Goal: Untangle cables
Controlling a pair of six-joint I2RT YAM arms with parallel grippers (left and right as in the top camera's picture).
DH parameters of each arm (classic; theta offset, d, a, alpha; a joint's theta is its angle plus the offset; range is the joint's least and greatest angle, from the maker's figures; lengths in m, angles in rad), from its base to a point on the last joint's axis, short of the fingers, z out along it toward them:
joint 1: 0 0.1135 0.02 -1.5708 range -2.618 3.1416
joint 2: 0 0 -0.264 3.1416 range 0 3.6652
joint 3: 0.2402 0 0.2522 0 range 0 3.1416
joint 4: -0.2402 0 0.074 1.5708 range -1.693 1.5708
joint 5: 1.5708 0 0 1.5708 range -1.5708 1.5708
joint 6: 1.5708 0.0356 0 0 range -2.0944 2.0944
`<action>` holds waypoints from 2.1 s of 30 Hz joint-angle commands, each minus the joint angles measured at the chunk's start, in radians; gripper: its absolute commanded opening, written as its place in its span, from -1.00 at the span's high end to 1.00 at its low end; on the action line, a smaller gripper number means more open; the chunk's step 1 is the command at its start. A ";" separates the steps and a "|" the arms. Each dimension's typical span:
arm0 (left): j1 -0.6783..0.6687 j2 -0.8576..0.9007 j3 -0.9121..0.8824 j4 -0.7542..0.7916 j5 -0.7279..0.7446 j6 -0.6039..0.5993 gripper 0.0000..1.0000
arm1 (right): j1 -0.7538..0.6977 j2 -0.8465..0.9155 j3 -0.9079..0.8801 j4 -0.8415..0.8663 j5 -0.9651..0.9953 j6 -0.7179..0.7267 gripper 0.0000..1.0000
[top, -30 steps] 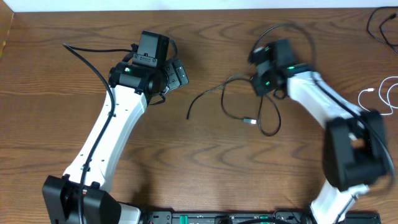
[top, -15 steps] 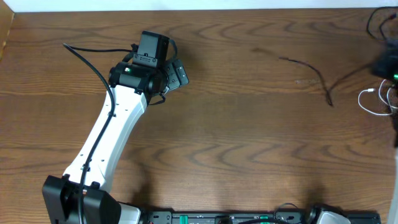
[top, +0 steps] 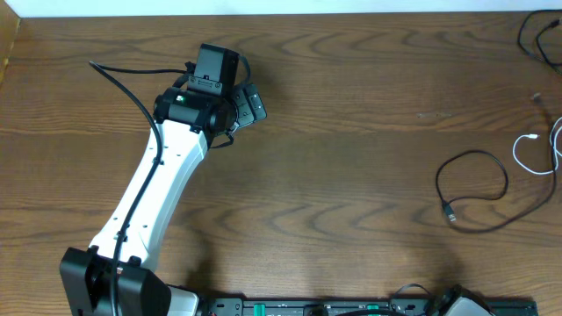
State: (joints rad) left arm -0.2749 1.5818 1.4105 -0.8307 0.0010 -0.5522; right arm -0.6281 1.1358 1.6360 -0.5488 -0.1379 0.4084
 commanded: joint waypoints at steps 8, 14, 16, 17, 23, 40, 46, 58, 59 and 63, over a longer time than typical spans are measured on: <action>0.005 -0.020 0.014 -0.003 -0.013 0.002 -0.99 | -0.007 0.219 0.083 -0.156 -0.034 -0.043 0.98; 0.005 -0.020 0.014 -0.003 -0.013 0.002 -0.99 | 0.023 0.368 0.082 -0.458 -0.126 -0.133 0.17; 0.005 -0.020 0.014 -0.003 -0.013 0.002 -0.99 | 0.047 0.433 0.072 -0.611 -0.112 -0.158 0.11; 0.005 -0.020 0.014 -0.003 -0.013 0.002 -1.00 | 0.060 0.456 0.057 -0.660 -0.111 -0.162 0.10; 0.005 -0.020 0.014 -0.003 -0.013 0.002 -0.99 | 0.158 0.495 -0.145 -0.641 -0.065 -0.175 0.03; 0.005 -0.020 0.014 -0.003 -0.013 0.002 -0.99 | 0.209 0.495 -0.668 -0.364 0.006 -0.060 0.05; 0.005 -0.020 0.014 -0.003 -0.013 0.002 -0.99 | 0.209 0.495 -0.759 -0.293 0.005 -0.056 0.03; 0.005 -0.020 0.014 -0.003 -0.013 0.002 -0.99 | 0.180 0.491 -0.592 -0.231 -0.172 -0.052 0.98; 0.005 -0.020 0.014 -0.003 -0.013 0.002 -0.99 | 0.174 0.491 -0.547 -0.238 -0.203 -0.051 0.98; 0.005 -0.020 0.014 -0.003 -0.013 0.002 -0.99 | 0.146 0.491 -0.323 -0.244 -0.342 -0.026 0.98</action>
State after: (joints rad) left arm -0.2749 1.5810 1.4105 -0.8310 0.0006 -0.5522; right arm -0.4576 1.6375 1.1378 -0.7963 -0.3164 0.3580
